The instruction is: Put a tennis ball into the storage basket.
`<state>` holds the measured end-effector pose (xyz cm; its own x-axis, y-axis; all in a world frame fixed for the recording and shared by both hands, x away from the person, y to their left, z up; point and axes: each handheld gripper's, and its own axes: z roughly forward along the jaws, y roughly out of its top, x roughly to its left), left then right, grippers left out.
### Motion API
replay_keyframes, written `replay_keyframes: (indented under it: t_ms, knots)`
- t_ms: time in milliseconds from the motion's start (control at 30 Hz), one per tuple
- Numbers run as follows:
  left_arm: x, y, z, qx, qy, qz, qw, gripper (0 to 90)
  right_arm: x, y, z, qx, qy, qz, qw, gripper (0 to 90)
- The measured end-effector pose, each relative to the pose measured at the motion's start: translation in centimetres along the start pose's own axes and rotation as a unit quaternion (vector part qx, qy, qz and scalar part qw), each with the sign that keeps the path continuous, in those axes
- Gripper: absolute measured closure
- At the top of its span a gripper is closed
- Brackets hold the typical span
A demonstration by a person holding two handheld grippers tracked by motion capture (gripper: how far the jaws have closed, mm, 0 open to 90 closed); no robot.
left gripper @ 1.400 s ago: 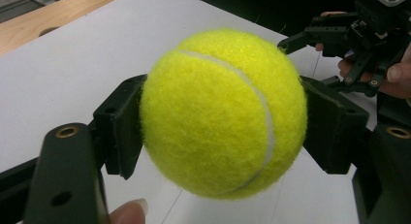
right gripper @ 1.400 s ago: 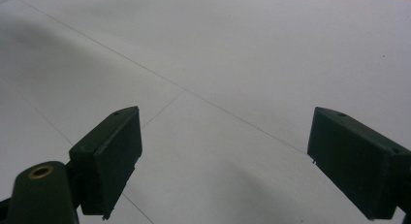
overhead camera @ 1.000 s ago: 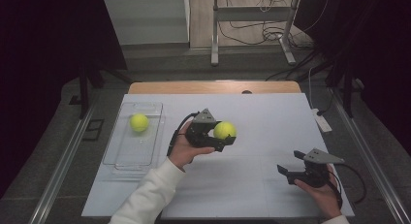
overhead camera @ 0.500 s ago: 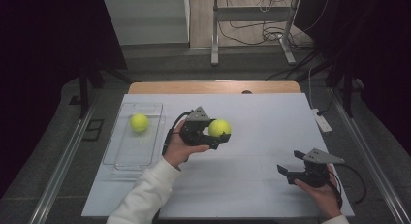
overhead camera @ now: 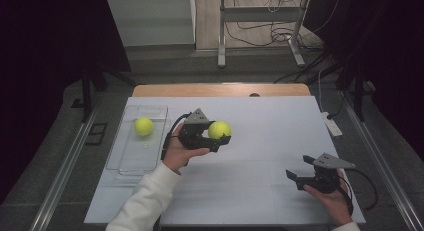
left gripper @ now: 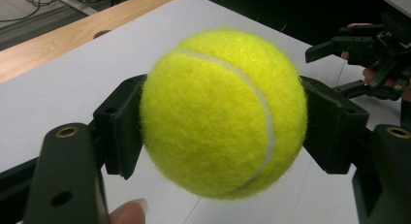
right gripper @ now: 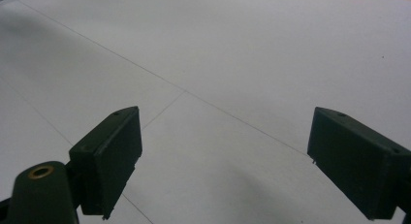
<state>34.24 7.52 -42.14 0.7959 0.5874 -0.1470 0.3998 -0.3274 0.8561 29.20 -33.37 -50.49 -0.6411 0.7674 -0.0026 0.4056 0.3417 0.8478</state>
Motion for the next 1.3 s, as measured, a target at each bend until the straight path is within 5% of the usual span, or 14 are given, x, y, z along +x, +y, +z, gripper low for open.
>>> replay_keyframes:
  t_ms: [1300]
  knots:
    - [2.5,-1.3,-3.9,-0.012,0.05,-0.026,0.9983,26.7,0.0,0.0,-0.1,0.0,-0.003,0.003,1.0,12.4]
